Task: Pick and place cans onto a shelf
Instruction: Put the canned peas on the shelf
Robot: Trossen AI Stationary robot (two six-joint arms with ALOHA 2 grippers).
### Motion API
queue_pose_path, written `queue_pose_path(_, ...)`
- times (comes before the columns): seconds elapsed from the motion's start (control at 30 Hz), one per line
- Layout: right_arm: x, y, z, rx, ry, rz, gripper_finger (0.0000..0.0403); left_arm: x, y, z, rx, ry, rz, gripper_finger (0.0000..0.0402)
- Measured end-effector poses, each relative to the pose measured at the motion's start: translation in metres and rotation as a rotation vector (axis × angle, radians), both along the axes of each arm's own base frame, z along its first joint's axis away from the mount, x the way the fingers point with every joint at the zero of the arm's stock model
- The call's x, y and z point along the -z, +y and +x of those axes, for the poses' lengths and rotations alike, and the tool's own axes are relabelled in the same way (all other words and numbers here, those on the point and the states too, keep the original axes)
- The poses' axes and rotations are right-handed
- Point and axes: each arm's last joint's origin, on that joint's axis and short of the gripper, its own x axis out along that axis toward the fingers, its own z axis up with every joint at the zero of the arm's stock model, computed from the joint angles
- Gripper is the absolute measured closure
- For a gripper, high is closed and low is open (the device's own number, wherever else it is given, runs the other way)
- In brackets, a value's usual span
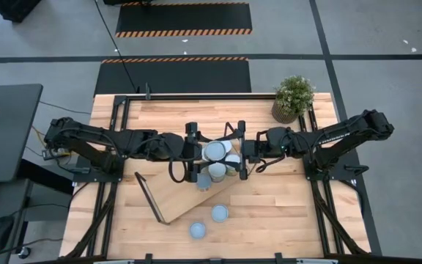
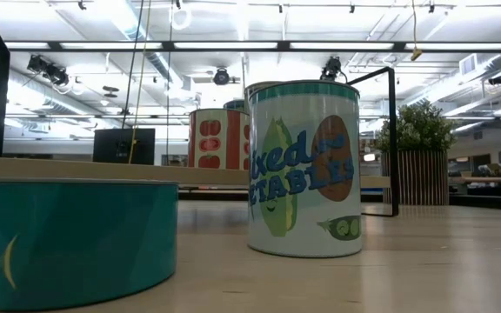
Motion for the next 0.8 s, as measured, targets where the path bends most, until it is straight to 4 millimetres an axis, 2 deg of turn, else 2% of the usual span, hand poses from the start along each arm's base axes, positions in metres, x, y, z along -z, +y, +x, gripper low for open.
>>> queue_pose_path(0.2,-0.013,-0.001,-0.012,0.067,-0.034,0.002,0.0040,0.007,0.002,-0.007,0.001,0.105,0.033,0.0110)
queue_pose_path(0.37,-0.018,-0.004,-0.026,0.136,0.013,0.005,0.0017,0.019,0.004,-0.015,-0.046,0.243,0.032,0.0110)
queue_pose_path(0.67,-0.014,0.001,-0.043,0.190,0.131,0.075,0.0018,0.025,0.000,-0.033,-0.121,0.359,-0.035,0.0110)
queue_pose_path(0.8,-0.014,0.006,-0.044,0.179,0.131,0.075,0.0021,0.046,-0.003,-0.035,-0.116,0.346,-0.045,0.0110)
